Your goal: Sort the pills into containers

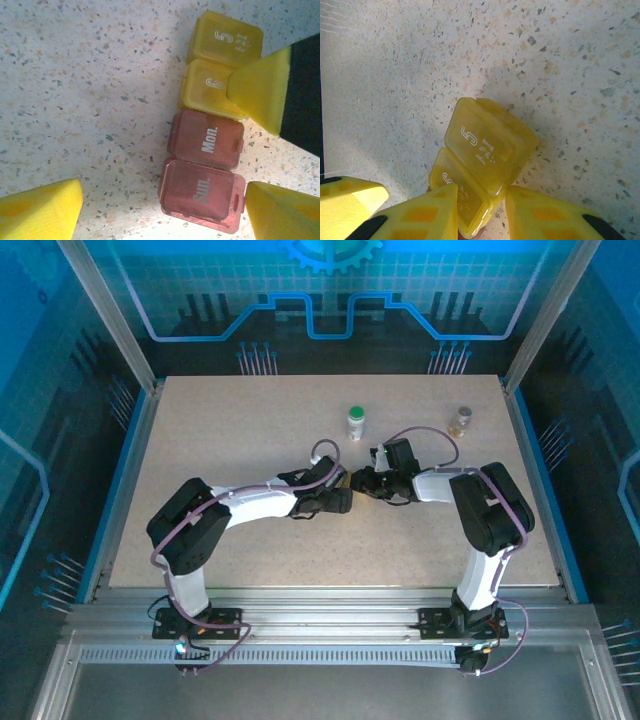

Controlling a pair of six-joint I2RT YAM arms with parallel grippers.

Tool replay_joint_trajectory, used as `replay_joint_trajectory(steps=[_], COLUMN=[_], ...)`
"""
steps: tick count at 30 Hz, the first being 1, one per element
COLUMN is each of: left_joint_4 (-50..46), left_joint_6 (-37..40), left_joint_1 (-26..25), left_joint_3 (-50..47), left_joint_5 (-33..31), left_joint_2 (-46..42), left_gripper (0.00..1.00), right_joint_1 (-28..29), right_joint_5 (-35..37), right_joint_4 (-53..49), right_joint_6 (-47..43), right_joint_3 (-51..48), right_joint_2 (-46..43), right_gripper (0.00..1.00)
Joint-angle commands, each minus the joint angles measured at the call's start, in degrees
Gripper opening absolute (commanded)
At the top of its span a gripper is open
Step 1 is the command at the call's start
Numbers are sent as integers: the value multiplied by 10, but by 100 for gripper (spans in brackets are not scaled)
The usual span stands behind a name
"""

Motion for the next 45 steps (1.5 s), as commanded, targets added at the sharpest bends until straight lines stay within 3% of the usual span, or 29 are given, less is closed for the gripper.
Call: replay_joint_trajectory(steps=[1,17,35,45], left_joint_4=[-21,-29,-48,-44], left_joint_6=[4,1,-19,-8], left_joint_1=[8,34,43,42], left_joint_3=[16,-17,18,24], left_joint_5=[-19,-72,-29,-30], left_joint_2=[-21,-32,21,-74], left_gripper=[85,84,85,85], right_joint_1=[6,4,7,37], right_joint_5=[29,26,0,47], right_joint_4=[-48,-46,23,-46], right_joint_6=[-4,-3,53,38], right_joint_3=[-6,-9,-43,-45], right_joint_2=[28,20,-2,-93], right_gripper=[30,30,33,40])
